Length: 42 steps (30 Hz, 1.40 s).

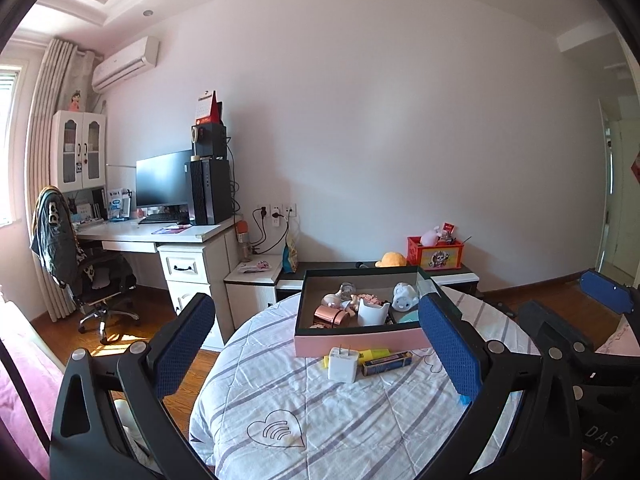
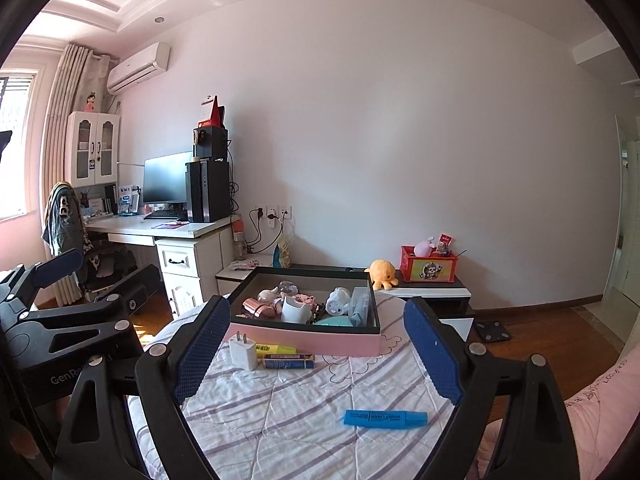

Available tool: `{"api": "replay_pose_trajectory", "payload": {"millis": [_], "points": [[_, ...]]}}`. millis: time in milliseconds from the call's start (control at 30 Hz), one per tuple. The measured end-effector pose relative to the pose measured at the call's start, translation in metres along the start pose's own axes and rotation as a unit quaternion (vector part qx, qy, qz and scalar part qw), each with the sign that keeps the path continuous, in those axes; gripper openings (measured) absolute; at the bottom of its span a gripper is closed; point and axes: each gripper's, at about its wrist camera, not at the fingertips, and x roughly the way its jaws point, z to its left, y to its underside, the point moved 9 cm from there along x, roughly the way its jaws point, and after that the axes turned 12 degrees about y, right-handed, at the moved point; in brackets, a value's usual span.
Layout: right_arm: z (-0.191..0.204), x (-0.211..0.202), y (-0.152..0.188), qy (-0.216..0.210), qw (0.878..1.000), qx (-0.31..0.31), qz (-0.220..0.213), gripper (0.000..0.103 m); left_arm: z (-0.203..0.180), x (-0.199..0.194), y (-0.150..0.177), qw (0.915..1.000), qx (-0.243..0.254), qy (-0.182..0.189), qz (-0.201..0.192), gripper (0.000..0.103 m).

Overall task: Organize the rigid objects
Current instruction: 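Lift both open tools away from the box and back over the bed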

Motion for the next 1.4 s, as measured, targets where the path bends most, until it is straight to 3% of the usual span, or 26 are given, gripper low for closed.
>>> {"api": "replay_pose_trajectory", "payload": {"millis": [467, 967, 1100, 1400], "points": [[-0.01, -0.036, 0.007, 0.012, 1.0, 0.005, 0.001, 0.09, -0.009, -0.04, 0.005, 0.9999, 0.007, 0.015, -0.003, 0.103], [-0.008, -0.032, 0.017, 0.012, 1.0, 0.004, 0.015, 0.09, -0.01, -0.04, 0.016, 0.9997, 0.007, 0.02, 0.01, 0.103], [-0.009, -0.023, 0.028, 0.012, 1.0, 0.002, 0.029, 0.09, -0.01, -0.028, 0.027, 0.9992, 0.006, 0.029, 0.026, 0.103], [-0.012, 0.012, 0.071, 0.008, 0.996, 0.001, 0.089, 0.09, -0.013, 0.019, 0.078, 0.9915, -0.018, 0.063, 0.113, 0.103]]}}
